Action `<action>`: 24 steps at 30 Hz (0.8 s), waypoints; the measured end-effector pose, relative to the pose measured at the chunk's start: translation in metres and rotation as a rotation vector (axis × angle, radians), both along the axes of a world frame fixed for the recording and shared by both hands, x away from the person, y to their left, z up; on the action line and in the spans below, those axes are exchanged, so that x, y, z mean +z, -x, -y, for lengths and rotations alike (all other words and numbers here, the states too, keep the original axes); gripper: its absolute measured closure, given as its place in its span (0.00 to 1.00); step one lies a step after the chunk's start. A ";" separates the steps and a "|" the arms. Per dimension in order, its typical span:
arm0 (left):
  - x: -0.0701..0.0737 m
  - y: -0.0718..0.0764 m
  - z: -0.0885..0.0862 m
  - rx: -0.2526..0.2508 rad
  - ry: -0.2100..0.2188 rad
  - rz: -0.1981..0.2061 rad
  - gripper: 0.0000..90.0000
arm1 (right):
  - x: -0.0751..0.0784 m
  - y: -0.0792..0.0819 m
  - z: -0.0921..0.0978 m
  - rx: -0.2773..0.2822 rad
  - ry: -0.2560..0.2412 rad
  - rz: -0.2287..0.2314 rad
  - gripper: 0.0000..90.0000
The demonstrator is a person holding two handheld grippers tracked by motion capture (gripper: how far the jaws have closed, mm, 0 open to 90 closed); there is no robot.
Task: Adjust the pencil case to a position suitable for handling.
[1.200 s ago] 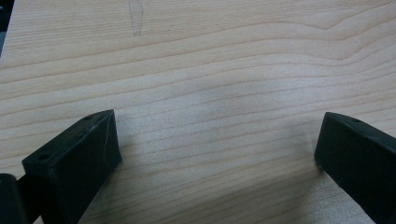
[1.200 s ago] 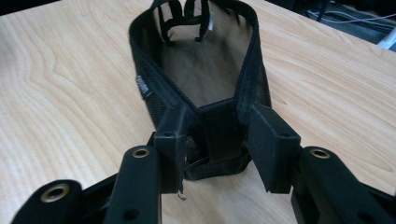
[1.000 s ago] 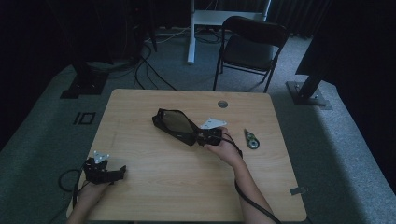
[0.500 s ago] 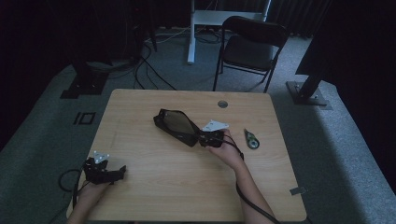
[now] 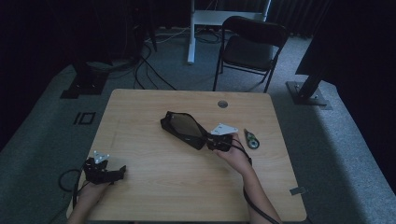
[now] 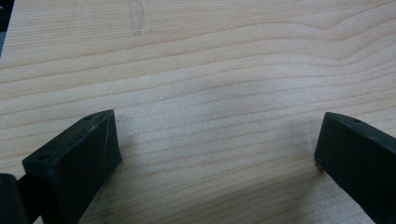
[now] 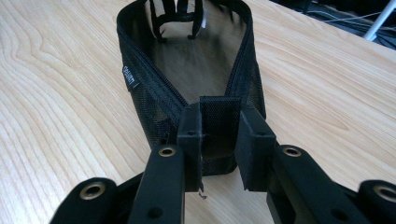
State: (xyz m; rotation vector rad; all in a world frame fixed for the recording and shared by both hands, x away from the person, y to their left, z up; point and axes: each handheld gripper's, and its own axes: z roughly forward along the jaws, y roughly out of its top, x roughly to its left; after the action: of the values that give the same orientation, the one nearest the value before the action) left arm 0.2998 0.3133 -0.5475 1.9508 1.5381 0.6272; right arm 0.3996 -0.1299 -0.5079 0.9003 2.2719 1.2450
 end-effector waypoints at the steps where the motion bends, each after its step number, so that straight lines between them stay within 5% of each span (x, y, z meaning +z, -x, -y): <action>1: 0.000 0.000 0.000 0.000 0.001 0.000 0.00 | 0.000 0.000 0.000 0.000 0.000 0.000 0.82; 24: 0.000 0.000 0.000 0.001 0.000 0.000 0.00 | -0.003 0.045 0.053 -0.103 0.008 0.031 0.82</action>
State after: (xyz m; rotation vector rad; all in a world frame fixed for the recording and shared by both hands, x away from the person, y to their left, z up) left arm 0.2999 0.3131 -0.5475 1.9500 1.5397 0.6276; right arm 0.3550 -0.1825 -0.5113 0.9750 2.1767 1.1961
